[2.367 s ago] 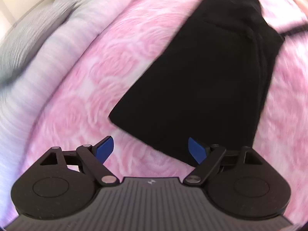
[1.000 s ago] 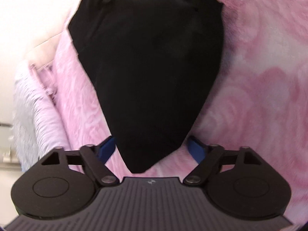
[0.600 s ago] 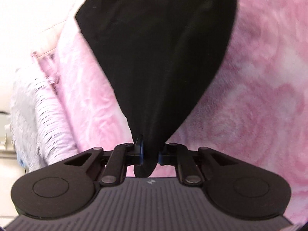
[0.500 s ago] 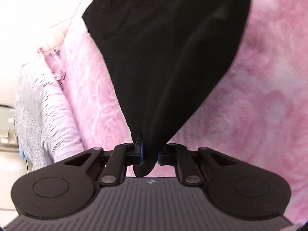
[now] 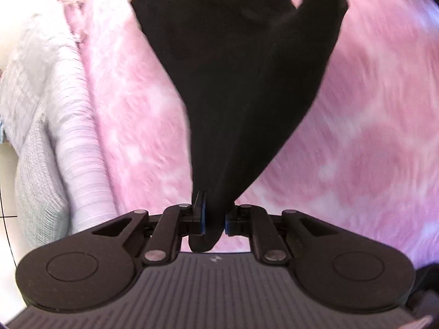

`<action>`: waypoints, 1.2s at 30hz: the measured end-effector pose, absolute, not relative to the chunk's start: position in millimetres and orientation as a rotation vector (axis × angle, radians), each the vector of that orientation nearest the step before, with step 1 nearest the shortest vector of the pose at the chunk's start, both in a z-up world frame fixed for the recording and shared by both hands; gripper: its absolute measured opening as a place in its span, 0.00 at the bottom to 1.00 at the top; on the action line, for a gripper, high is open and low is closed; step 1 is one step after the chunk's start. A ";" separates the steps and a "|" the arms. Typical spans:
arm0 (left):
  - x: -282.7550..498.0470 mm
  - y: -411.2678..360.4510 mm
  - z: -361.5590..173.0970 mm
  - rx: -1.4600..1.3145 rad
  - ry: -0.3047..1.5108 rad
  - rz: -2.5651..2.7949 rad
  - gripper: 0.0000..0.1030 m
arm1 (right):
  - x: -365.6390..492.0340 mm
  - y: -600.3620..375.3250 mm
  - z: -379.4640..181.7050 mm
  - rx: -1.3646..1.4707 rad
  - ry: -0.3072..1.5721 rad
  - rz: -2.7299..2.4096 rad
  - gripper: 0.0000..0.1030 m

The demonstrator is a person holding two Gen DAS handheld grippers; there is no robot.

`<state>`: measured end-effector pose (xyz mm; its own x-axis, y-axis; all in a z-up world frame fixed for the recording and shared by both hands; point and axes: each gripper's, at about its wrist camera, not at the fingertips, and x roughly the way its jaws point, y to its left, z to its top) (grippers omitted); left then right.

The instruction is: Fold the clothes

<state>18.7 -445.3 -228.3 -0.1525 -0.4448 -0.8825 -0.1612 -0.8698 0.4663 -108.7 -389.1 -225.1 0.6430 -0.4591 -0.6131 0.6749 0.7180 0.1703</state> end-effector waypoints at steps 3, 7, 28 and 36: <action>-36.1 -471.6 -182.9 1.859 -0.702 -2.154 0.09 | -170.3 -417.3 -204.0 0.491 0.482 -0.741 0.03; -138.7 -527.7 -140.9 1.865 -0.750 -2.152 0.09 | -269.6 -465.6 -188.0 0.618 0.321 -0.812 0.03; -471.0 -706.1 -312.9 1.881 -0.439 -2.410 0.16 | -593.3 -588.0 -365.0 1.225 -0.006 -1.104 0.03; -468.5 -729.0 -332.9 1.752 -0.207 -2.418 0.27 | -593.4 -596.5 -387.3 1.323 -0.052 -1.188 0.03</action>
<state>-468.5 -729.0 -332.9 -0.3074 -0.2001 -0.9303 0.0387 -0.9795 0.1979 -593.4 -596.5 -387.3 0.4610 -0.6793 -0.5710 0.6273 -0.2057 0.7512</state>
